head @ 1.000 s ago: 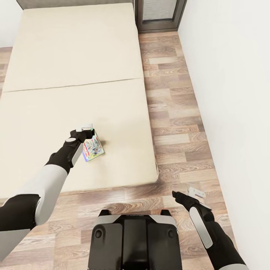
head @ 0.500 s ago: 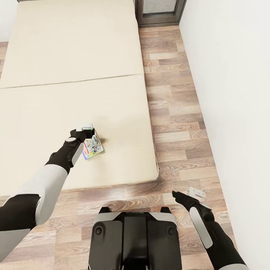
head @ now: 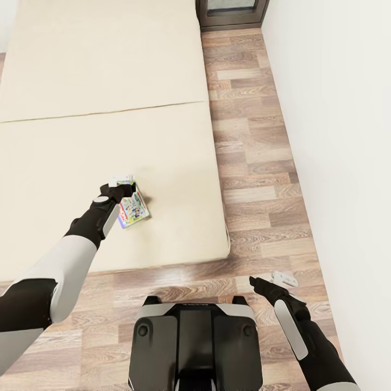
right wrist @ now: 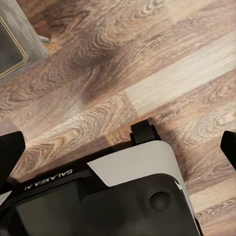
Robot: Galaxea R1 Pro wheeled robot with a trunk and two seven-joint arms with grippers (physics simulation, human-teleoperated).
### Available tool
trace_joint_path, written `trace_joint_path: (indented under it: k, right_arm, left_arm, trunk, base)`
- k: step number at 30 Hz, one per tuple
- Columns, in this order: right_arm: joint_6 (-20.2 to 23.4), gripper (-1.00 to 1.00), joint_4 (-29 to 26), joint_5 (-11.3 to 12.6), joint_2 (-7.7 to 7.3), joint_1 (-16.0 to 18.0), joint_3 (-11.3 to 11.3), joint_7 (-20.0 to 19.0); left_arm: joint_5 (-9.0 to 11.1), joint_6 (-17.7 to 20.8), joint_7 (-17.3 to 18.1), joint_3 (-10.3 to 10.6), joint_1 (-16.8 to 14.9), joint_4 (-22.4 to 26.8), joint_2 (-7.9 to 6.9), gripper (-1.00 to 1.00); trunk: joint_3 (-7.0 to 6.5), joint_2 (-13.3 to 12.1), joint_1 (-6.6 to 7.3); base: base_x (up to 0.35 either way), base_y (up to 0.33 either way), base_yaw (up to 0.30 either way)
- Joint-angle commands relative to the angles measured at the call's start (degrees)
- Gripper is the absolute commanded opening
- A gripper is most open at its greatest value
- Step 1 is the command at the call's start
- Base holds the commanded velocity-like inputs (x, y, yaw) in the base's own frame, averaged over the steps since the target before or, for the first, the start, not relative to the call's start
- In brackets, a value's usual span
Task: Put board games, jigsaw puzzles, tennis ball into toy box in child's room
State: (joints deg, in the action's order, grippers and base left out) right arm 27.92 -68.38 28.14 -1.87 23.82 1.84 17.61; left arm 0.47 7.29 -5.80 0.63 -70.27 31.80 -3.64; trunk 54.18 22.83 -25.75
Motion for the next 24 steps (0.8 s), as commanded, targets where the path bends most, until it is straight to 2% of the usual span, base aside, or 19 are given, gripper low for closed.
trace_joint_path:
  k: [1,14,24]
  right_arm:
    - [0.1,1.0,-0.1,0.6,-0.07,0.0,0.2,0.6]
    - [0.0,1.0,-0.1,0.6,-0.07,0.0,0.3,0.6]
    - [-0.2,1.0,0.0,0.6,-0.05,0.0,0.3,0.6]
  left_arm:
    - [0.1,0.3,-0.2,0.1,-0.1,0.1,-0.02,1.0]
    - [0.1,-1.8,-0.2,0.0,-1.0,0.1,-0.13,1.0]
    - [0.1,-2.0,-0.1,0.0,-1.1,0.1,-0.04,1.0]
  trunk:
    - [0.12,0.1,-0.03]
    - [0.34,0.1,-0.03]
    - [0.35,0.1,-0.03]
  base:
    - [0.0,0.0,0.0]
    - [0.0,0.0,0.0]
    - [0.0,0.0,0.0]
